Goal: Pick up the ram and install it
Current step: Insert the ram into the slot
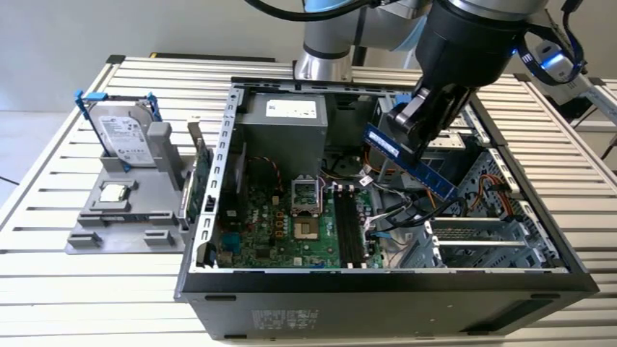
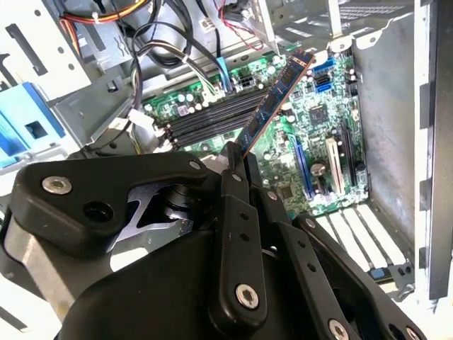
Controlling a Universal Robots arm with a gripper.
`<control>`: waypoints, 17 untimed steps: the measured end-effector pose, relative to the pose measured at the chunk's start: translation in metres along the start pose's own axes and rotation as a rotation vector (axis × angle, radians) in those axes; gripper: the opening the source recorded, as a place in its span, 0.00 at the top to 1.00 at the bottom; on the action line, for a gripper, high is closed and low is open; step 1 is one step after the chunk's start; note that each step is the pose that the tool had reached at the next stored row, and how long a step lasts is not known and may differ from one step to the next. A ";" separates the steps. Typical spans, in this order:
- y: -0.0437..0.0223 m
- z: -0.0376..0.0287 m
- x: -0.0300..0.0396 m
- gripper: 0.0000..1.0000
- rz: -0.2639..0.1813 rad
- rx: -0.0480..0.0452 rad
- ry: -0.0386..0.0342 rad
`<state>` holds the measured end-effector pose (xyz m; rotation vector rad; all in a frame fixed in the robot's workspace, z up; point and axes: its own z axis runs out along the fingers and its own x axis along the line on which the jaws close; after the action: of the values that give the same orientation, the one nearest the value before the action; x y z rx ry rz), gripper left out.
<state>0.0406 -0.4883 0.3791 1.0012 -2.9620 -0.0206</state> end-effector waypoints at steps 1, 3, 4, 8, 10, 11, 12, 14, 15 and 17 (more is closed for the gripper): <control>0.0000 0.0000 0.0000 1.00 0.005 0.0000 -0.0001; 0.0000 0.0000 0.0000 1.00 0.015 -0.0001 -0.0003; 0.0000 0.0000 0.0000 1.00 0.020 -0.0001 -0.0003; 0.0000 0.0000 0.0000 1.00 0.041 -0.0004 -0.0007; 0.0001 0.0000 0.0001 1.00 0.051 -0.0005 -0.0009; 0.0001 0.0000 0.0001 1.00 0.056 -0.0006 -0.0010; 0.0000 0.0000 0.0001 1.00 0.061 -0.0006 -0.0011; 0.0000 0.0000 0.0000 1.00 0.071 -0.0007 -0.0012; 0.0000 0.0000 0.0000 1.00 0.076 -0.0007 -0.0013; 0.0000 0.0000 0.0000 1.00 0.086 -0.0008 -0.0015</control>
<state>0.0406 -0.4883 0.3791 0.8728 -3.0030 -0.0215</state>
